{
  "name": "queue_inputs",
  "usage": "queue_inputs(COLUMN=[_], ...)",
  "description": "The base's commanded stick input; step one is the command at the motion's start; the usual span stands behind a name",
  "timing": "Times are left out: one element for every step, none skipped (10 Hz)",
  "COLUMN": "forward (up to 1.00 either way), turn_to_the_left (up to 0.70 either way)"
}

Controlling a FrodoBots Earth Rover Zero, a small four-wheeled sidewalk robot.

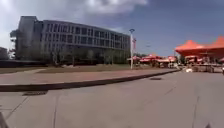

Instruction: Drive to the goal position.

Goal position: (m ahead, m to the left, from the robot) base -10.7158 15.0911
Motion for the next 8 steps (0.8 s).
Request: queue_inputs(forward=[0.91,0.2,0.0,0.0,0.0,0.0,0.0,0.0], turn_to_the_left=[0.0,0.0,0.0,0.0,0.0,0.0,0.0,0.0])
